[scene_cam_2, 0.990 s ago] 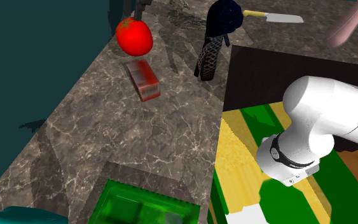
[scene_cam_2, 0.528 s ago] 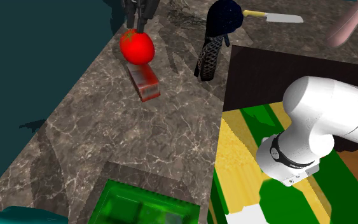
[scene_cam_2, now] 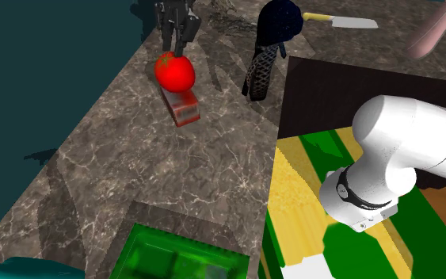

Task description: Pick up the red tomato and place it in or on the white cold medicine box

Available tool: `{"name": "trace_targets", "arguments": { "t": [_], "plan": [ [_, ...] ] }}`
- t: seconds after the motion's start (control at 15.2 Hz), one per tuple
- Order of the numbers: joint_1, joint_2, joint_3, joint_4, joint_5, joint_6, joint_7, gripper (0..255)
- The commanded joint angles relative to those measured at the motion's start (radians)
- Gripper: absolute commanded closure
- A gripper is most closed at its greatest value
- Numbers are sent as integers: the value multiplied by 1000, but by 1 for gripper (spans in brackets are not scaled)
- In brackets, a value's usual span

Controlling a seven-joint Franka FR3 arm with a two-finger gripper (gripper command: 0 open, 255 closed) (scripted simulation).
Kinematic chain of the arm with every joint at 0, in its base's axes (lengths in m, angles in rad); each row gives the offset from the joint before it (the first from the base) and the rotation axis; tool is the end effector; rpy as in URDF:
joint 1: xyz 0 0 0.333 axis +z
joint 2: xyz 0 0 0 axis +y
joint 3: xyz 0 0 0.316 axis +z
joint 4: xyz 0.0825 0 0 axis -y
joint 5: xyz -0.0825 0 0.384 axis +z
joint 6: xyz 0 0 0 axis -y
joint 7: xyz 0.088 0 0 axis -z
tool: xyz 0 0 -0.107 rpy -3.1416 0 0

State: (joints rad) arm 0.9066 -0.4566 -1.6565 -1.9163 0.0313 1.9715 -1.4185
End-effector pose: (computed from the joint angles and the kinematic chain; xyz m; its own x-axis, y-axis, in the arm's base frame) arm 0.3742 -0.4363 0.4576 0.7192 0.5201 0.4607 0.6115 -0.7887 -0.0643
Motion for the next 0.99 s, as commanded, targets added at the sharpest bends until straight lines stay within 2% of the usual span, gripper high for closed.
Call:
{"name": "trace_targets", "arguments": {
  "t": [0.0, 0.46, 0.53, 0.86, 0.92],
  "plan": [
    [18, -8, -20, -2, -8, 11, -2, 255],
    [18, -8, -20, -2, -7, 11, -2, 255],
    [19, -8, -20, -1, -7, 11, -1, 0],
    [18, -8, -20, -2, -7, 11, -2, 0],
    [3, -4, -8, 23, -4, -21, -4, 0]
  ]
}}
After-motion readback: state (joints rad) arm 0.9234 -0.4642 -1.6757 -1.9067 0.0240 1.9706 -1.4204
